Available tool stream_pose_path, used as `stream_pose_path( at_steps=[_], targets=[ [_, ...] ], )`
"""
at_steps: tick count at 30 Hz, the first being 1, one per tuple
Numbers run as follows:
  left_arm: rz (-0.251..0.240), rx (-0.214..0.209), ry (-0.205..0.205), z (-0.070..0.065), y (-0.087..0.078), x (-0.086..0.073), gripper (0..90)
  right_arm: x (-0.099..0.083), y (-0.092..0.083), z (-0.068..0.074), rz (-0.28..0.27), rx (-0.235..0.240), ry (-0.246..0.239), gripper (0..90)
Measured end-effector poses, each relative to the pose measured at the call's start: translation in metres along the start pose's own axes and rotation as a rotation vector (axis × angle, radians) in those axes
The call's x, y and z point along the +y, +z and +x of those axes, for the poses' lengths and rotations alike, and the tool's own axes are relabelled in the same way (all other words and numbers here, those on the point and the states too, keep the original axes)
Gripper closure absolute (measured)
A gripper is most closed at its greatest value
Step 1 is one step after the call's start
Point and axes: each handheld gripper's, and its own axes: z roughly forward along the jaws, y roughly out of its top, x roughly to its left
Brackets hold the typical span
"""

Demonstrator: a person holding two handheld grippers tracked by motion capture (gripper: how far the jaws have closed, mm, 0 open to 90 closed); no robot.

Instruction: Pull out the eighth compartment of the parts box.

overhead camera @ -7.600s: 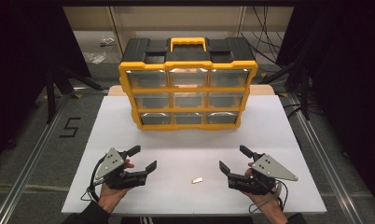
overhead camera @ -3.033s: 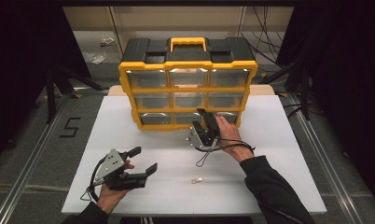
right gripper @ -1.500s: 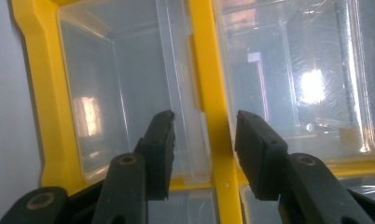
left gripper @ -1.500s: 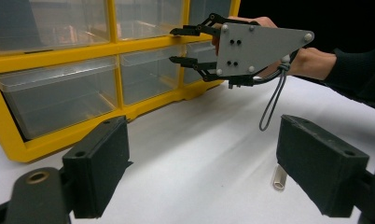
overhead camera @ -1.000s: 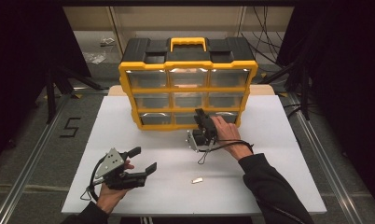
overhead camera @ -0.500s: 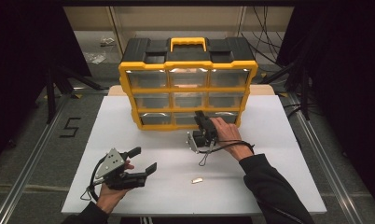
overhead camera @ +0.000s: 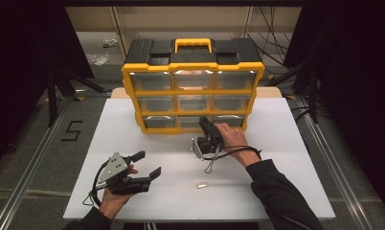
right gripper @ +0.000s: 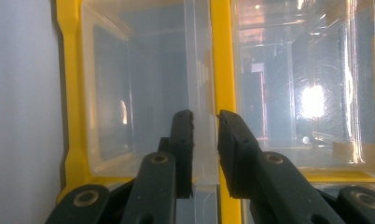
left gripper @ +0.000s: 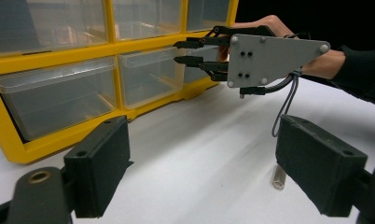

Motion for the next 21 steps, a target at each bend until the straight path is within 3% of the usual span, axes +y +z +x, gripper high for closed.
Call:
stream_pose_path(
  at_steps=[21],
  targets=[
    [-0.003, 0.004, 0.007, -0.0008, -0.0003, 0.0003, 17.6, 0.0026, -0.0094, 0.0005, -0.014, 0.008, -0.033, 77.5]
  ],
)
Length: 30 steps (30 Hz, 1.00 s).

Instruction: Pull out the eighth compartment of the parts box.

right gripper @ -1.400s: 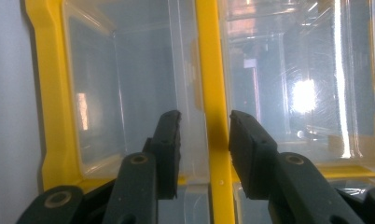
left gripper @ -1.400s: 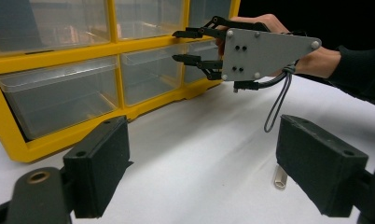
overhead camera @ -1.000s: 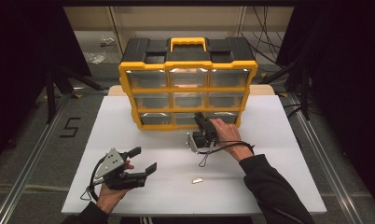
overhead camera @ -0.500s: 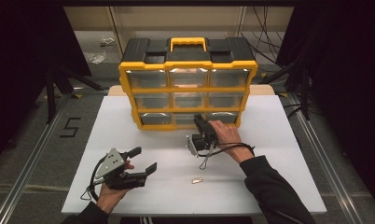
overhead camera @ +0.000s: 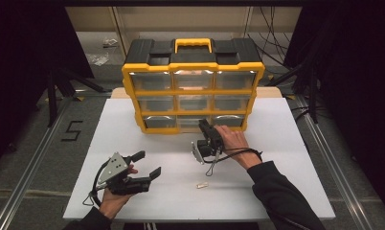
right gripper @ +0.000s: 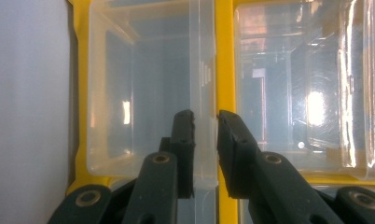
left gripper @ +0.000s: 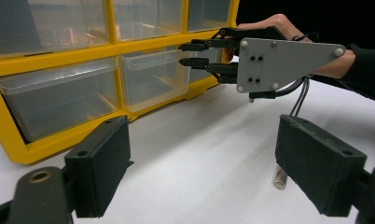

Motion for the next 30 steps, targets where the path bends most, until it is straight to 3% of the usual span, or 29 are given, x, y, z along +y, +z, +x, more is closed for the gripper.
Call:
stream_pose_path(
  at_steps=[9, 30],
  targets=[
    [0.001, 0.005, 0.000, 0.000, 0.001, 0.000, 17.6, 0.000, -0.013, 0.003, -0.025, 0.001, -0.004, 77.6],
    [-0.001, 0.007, 0.000, 0.001, 0.000, 0.000, 17.6, 0.003, -0.024, 0.005, -0.041, 0.007, -0.014, 77.6]
  ],
)
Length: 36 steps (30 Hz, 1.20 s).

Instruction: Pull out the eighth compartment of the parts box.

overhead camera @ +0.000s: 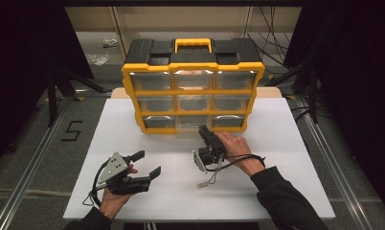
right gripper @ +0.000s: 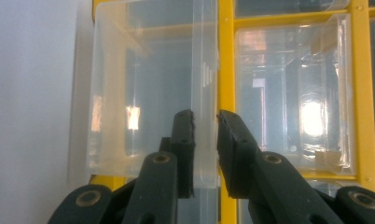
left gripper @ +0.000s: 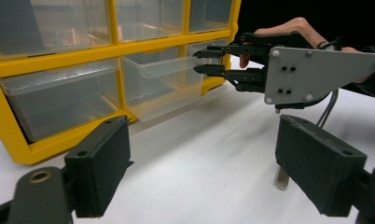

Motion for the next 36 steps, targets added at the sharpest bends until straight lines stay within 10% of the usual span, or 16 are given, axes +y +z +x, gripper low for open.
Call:
stream_pose_path(
  at_steps=[36],
  targets=[
    [0.006, -0.004, 0.003, 0.000, 0.001, 0.000, 17.5, 0.002, -0.020, 0.004, -0.022, 0.011, -0.012, 77.7]
  ],
)
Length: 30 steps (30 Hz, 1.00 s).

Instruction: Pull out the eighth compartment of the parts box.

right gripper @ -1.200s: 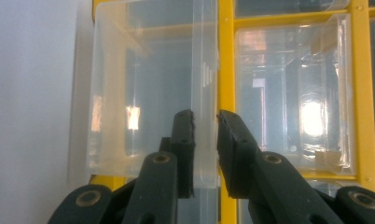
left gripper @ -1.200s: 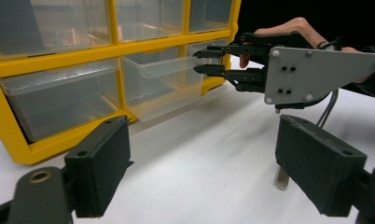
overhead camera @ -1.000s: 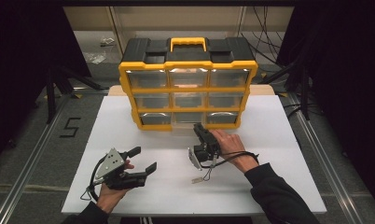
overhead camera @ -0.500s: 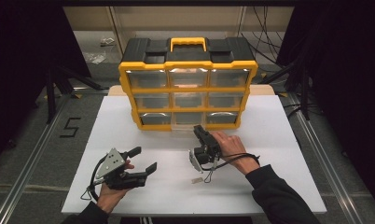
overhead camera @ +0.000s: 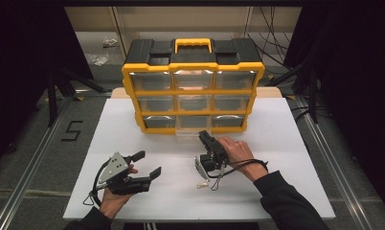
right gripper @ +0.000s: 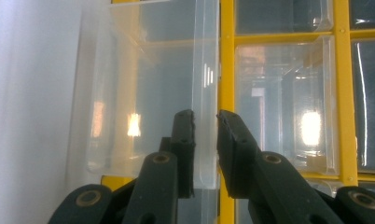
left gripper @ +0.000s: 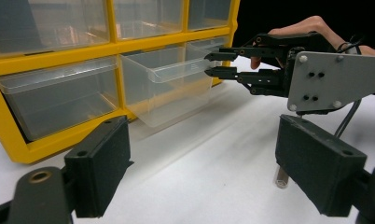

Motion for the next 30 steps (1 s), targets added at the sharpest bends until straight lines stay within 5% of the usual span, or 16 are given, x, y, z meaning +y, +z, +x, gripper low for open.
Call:
stream_pose_path(
  at_steps=[30],
  targets=[
    [0.001, 0.001, -0.003, 0.000, 0.000, 0.000, 17.6, 0.001, -0.014, 0.003, -0.040, 0.003, -0.026, 77.5]
  ],
)
